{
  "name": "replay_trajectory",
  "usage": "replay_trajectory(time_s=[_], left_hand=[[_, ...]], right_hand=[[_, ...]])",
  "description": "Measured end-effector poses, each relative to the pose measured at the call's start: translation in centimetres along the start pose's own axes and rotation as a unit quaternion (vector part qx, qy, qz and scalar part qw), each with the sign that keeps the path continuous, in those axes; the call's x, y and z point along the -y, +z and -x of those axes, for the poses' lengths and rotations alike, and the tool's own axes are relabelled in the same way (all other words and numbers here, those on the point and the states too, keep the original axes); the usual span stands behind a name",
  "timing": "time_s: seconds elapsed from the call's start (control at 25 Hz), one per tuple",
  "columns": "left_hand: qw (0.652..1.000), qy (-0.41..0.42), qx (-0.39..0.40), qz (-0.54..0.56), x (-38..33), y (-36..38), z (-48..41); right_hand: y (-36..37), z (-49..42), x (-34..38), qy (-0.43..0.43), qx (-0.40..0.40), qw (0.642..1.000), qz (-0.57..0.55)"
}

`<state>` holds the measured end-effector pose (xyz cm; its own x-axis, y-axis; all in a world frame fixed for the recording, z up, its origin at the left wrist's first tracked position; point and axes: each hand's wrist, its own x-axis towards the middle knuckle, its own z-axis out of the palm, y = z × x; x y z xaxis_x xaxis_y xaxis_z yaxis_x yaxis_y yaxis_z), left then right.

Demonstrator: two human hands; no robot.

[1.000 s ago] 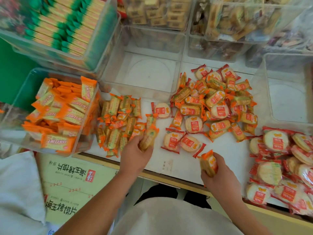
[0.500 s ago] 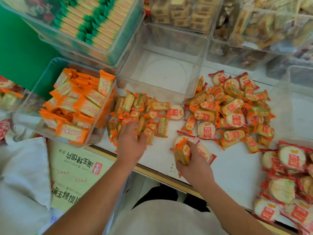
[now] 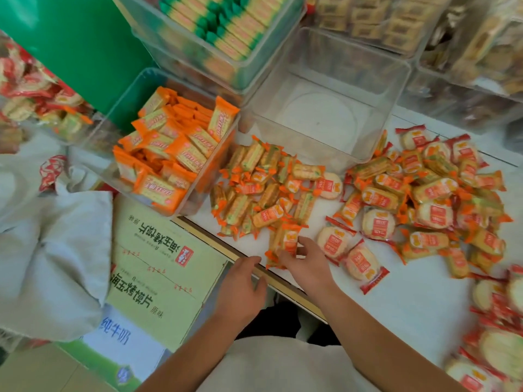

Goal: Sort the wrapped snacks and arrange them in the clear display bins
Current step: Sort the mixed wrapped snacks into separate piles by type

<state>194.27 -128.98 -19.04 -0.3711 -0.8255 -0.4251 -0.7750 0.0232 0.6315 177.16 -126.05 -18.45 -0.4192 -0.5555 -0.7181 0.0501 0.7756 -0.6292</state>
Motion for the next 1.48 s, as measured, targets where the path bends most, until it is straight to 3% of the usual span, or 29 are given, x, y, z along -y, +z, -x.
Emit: replay_trajectory(time_s=[0.28, 0.48, 0.6, 0.8, 0.96, 1.16, 1.32, 1.48], left_hand=[[0.999, 0.000, 0.040, 0.008, -1.4, 0.7, 0.1], [1.000, -0.003, 0.021, 0.016, -1.6, -0.8, 0.0], [0.999, 0.029, 0.012, 0.030, -3.5, -1.0, -0.5], [0.984, 0.164, 0.057, -0.048, -9.3, 1.9, -5.0], [0.944, 0.232, 0.103, -0.211, -14.8, 5.5, -11.6], [0.825, 0.254, 0.111, -0.492, -14.9, 7.4, -18.6], [0.776, 0.339, 0.120, -0.519, -13.2, 6.7, -18.1], [0.739, 0.462, 0.155, -0.465, -11.1, 6.2, -18.1]], right_hand=[[-1.0, -1.7, -1.5, 0.075, -0.067, 0.993, -0.058], [-1.0, -2.7, 1.2, 0.056, -0.007, 0.992, -0.117], [-3.0, -2.0, 1.5, 0.027, -0.009, 0.998, -0.054], [-9.0, -0.1, -2.8, -0.037, -0.130, 0.988, 0.071], [-11.1, 1.8, -7.3, -0.097, -0.200, 0.957, 0.187], [-10.5, 1.4, -10.4, -0.099, -0.128, 0.950, 0.266], [-10.7, 0.8, -11.2, -0.048, -0.106, 0.946, 0.303], [-11.0, 0.1, -12.5, -0.049, -0.189, 0.932, 0.305]])
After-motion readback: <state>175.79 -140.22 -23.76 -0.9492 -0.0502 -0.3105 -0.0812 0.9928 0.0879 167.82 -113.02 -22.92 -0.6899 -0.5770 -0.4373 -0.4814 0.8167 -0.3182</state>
